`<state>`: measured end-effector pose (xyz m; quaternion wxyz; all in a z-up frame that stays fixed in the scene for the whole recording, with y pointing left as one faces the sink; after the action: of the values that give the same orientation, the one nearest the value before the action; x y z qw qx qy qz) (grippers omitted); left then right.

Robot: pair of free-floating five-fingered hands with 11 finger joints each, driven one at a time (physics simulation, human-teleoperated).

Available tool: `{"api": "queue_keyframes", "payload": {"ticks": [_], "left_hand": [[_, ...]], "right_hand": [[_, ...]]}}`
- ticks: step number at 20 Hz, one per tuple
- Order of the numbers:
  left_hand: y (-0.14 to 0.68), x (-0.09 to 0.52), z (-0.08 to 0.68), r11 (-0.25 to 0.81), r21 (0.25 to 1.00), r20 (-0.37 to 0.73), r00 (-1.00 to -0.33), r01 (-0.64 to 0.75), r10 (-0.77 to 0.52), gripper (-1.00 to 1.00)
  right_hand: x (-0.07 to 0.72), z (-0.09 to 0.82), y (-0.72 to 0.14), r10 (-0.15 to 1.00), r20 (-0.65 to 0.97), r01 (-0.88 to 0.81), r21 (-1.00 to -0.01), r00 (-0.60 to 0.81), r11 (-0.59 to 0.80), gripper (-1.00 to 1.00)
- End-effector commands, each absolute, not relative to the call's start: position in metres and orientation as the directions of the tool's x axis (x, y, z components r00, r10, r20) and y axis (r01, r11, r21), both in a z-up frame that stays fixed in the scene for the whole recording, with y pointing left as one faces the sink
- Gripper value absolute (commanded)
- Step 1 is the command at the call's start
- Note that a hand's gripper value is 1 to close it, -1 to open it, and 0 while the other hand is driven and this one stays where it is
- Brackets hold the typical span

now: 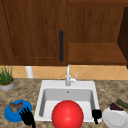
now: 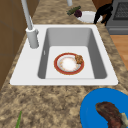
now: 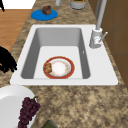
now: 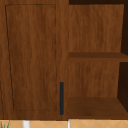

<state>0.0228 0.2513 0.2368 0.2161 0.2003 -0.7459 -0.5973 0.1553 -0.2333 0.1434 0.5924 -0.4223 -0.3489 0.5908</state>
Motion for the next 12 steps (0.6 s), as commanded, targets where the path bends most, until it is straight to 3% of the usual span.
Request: {"api": "queue_keyframes", "payload": {"ticks": [1,12], "left_hand": [[0.251,0.017,0.24,0.163,0.987,0.073,-0.888,-0.002,-0.455,-1.0],[0.251,0.002,0.246,0.169,0.985,0.09,-0.91,0.022,-0.404,-1.0]], "right_hand": [[0.155,0.143,-0.233,0.995,-0.086,-0.405,-0.913,0.058,-0.055,0.0],[0.155,0.143,-0.233,0.995,-0.085,-0.405,-0.913,0.059,-0.054,0.0]]}}
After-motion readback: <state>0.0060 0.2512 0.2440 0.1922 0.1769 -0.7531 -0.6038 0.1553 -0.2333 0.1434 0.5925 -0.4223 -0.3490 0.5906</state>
